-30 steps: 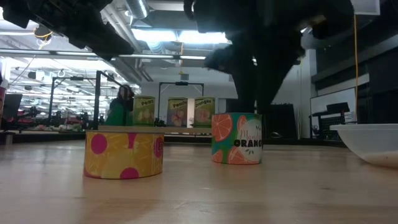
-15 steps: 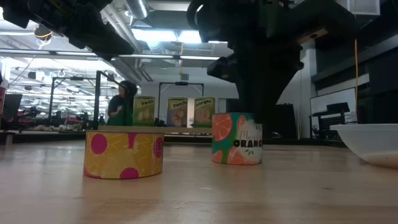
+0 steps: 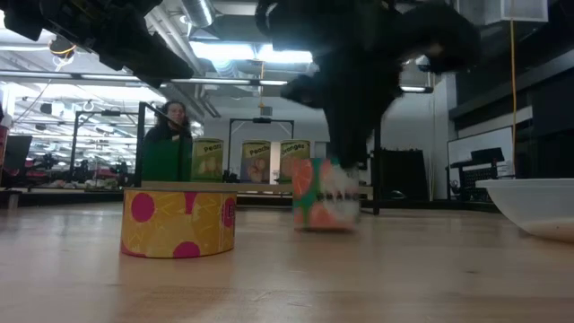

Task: Pick and place cans onto a shelf
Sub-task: Put the small canned oranges on the shelf

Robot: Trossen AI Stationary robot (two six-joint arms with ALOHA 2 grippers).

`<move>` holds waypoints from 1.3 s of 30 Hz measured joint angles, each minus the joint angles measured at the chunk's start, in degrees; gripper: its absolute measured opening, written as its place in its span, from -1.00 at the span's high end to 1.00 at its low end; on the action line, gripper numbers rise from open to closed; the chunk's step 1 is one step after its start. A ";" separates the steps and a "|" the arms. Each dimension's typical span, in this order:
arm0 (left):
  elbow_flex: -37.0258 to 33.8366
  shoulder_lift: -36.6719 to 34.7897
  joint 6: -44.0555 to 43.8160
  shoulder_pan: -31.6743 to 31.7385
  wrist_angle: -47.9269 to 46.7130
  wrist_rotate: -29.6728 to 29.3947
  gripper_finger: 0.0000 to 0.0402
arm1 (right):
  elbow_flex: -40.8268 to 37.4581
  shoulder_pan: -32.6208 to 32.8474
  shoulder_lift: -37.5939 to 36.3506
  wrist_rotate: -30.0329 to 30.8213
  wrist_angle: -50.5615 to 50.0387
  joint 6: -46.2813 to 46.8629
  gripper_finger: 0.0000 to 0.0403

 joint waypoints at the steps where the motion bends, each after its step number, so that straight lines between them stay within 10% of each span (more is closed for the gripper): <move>1: 0.00 0.00 0.00 0.00 0.01 0.00 0.66 | 1.31 -0.54 -0.01 0.01 -0.89 -0.43 0.97; 16: 0.00 0.00 0.02 0.00 -0.01 0.00 0.66 | 19.05 -18.18 -0.37 -0.14 -7.69 -7.48 0.95; 27: 0.00 0.00 0.02 0.00 -0.01 0.00 0.66 | 14.54 -32.47 -0.46 -2.48 -3.98 -7.49 0.94; 39: 0.00 0.00 0.02 0.00 -0.01 0.00 0.66 | 6.65 -33.86 -0.50 -4.88 3.65 -7.52 0.94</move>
